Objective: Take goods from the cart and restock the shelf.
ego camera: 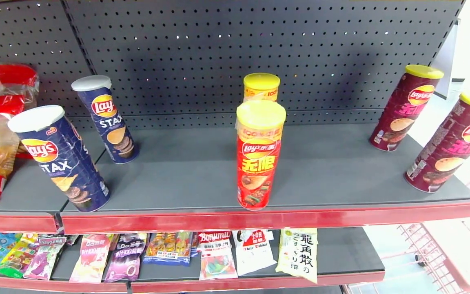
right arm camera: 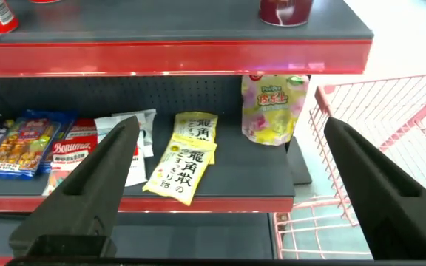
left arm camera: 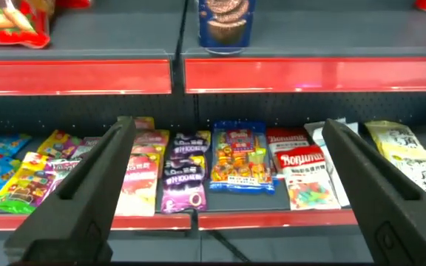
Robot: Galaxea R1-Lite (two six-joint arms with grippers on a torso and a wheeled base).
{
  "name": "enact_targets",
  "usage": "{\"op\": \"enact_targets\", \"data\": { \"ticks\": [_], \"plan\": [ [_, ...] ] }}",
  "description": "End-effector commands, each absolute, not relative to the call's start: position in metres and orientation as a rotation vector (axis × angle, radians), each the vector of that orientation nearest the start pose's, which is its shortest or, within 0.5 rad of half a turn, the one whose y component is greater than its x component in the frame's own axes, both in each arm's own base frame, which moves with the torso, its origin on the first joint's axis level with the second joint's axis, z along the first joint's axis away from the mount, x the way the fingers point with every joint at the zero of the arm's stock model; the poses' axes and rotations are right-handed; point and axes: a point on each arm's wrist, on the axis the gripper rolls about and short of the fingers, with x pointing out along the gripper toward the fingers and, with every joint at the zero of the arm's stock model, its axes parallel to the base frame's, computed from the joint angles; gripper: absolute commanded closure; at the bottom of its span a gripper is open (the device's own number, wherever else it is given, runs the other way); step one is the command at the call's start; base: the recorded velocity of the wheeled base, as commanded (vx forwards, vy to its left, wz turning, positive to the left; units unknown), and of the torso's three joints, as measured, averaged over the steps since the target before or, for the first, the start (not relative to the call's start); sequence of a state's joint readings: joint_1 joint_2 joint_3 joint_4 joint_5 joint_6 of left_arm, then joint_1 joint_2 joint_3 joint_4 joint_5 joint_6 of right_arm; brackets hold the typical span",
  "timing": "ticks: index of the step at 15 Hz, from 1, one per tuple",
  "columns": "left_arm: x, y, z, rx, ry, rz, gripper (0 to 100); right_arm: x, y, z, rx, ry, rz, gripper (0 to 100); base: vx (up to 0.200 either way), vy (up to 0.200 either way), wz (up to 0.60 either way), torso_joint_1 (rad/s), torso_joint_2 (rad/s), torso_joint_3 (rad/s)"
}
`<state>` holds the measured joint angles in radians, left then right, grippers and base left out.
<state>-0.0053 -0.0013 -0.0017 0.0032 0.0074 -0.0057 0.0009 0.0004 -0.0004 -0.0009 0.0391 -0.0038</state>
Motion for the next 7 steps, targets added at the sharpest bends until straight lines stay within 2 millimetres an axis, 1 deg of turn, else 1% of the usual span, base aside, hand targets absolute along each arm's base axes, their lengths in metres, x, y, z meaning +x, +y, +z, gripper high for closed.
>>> {"op": "enact_targets", "data": {
  "ticks": [1, 7],
  "plan": [
    [-0.0229, 0.0003, 0.0756, -0.006, 0.002, 0.003, 0, -0.0228, 0.0009, 0.0756, -0.005, -0.002, 0.041, 0, 0.0, 0.0, 0.0, 0.0, 0.0, 0.0],
    [-0.0229, 0.0003, 0.0756, -0.006, 0.002, 0.003, 0, -0.0228, 0.0008, 0.0756, 0.0, -0.002, 0.038, 0, 0.0, 0.0, 0.0, 0.0, 0.0, 0.0]
  ]
}}
